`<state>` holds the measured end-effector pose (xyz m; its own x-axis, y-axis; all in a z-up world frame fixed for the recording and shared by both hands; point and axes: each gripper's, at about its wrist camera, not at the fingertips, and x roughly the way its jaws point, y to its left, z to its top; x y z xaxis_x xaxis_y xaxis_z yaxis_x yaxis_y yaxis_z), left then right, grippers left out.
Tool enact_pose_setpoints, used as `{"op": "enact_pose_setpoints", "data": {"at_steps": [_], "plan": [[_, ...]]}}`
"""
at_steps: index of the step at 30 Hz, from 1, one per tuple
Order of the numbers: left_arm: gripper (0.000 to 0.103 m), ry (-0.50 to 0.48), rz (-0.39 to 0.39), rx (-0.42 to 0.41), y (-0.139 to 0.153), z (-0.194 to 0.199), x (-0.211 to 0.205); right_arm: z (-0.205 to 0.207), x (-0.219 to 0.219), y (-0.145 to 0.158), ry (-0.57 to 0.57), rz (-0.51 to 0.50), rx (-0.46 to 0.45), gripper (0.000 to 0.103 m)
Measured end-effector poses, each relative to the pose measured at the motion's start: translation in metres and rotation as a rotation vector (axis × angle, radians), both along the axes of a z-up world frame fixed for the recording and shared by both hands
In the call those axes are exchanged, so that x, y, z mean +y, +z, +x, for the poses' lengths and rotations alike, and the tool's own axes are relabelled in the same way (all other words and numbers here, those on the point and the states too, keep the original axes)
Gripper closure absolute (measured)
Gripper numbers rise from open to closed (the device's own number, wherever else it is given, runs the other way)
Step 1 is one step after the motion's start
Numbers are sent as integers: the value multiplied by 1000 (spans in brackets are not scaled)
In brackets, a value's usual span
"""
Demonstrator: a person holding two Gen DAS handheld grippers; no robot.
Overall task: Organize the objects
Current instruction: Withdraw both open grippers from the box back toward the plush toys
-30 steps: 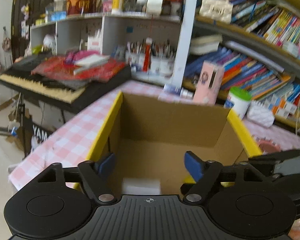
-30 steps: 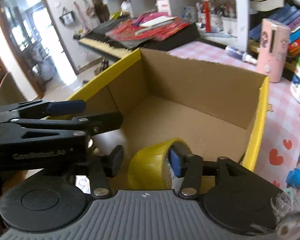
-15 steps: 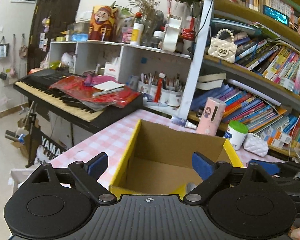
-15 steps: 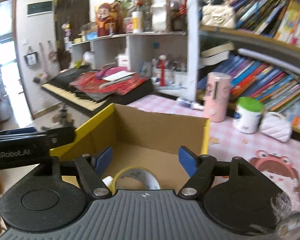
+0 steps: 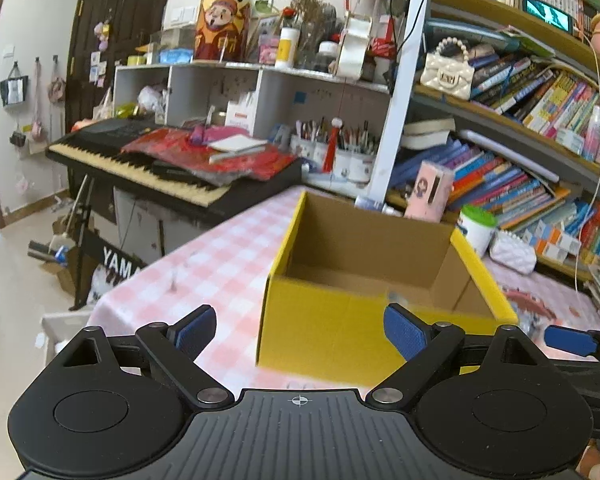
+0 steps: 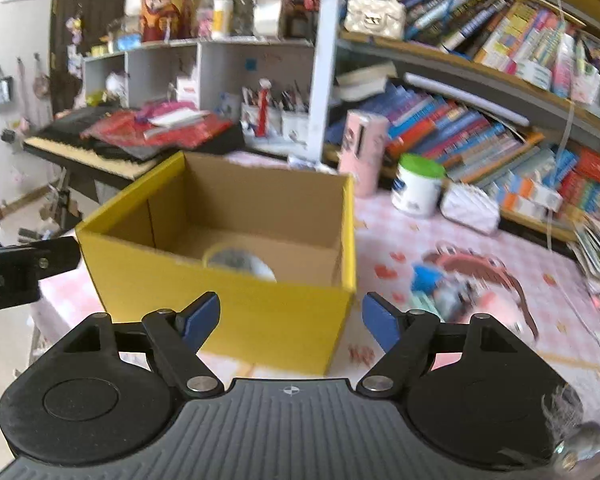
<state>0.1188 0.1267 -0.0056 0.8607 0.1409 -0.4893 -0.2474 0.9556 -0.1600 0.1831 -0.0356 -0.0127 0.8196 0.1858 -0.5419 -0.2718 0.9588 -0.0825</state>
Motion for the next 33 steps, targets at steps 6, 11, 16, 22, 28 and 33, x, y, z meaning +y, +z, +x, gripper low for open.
{"op": "enact_pose_setpoints", "data": {"at_steps": [6,11,16,22,28,33], "plan": [[10,-10,10,62,-12,-28,-3,-33,-8,-9,-49,-4,37,25],[10,-27,38,128,-21,-48,-8,-58,-13,-19,-78,-7,73,23],[10,-50,60,192,-28,-60,-13,-74,-20,-28,-130,4,123,21],[10,-89,73,241,-36,-73,-23,-93,-29,-36,-172,8,161,16],[9,-130,90,259,-39,-83,-33,-107,-39,-42,-201,8,188,14],[9,-156,88,271,-41,-84,-39,-116,-48,-44,-232,13,200,14]]}}
